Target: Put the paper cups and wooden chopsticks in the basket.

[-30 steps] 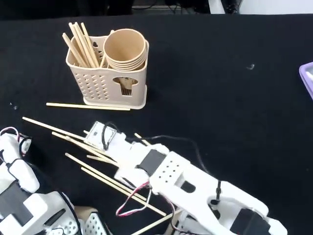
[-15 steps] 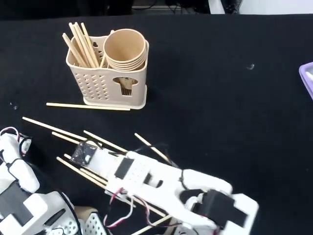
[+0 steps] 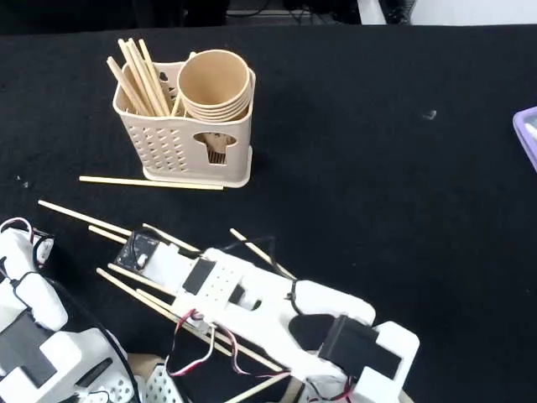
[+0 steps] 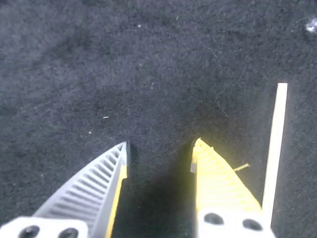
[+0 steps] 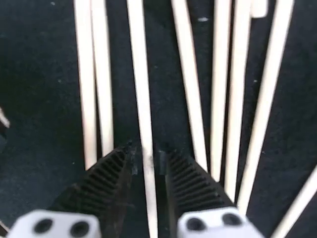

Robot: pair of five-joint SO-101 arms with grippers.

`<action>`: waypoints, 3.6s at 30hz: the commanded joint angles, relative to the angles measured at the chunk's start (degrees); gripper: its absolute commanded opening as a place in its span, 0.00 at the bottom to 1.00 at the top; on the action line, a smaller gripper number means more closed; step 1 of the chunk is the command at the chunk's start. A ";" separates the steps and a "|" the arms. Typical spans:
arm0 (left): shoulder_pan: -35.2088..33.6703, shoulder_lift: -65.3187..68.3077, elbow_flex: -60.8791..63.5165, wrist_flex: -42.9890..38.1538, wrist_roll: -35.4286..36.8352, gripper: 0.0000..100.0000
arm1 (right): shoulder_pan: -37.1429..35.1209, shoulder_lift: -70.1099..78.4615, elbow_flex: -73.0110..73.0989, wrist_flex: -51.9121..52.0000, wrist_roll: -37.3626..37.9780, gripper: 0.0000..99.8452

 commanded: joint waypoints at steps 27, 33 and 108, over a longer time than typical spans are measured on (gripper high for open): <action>0.75 0.26 -3.03 -0.09 0.09 0.21 | -11.60 -16.75 12.97 -8.88 -0.53 0.19; 0.75 0.26 -3.03 -0.09 0.09 0.21 | -9.41 -13.58 11.91 -8.97 -0.09 0.18; 0.75 0.26 -3.12 -0.18 0.09 0.21 | -9.58 -4.18 3.12 -4.13 -0.35 0.15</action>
